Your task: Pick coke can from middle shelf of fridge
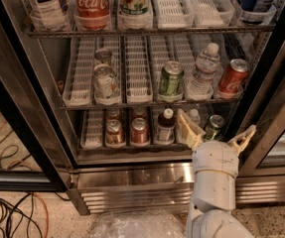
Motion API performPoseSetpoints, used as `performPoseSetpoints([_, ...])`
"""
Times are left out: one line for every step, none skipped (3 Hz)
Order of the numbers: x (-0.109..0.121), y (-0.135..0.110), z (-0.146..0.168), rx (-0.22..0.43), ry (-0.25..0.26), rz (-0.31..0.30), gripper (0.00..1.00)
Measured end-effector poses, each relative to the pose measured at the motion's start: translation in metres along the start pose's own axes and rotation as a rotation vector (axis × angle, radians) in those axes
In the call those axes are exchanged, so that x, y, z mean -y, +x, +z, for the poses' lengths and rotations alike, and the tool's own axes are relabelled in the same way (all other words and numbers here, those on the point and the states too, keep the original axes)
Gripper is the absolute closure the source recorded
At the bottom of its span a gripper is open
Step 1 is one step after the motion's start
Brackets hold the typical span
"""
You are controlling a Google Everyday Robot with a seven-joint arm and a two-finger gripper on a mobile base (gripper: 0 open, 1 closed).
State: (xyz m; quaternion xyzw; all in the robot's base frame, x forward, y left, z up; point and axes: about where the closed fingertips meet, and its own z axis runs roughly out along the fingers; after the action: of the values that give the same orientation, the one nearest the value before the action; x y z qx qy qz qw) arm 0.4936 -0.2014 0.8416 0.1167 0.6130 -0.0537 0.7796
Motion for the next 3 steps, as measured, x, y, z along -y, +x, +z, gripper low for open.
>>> performPoseSetpoints([0.006,0.007,0.005,-0.053,0.040,-0.084,0.00])
performPoseSetpoints([0.023,0.015,0.011,-0.099,0.117,-0.255,0.00])
performPoseSetpoints([0.023,0.015,0.011,-0.099,0.117,-0.255,0.00])
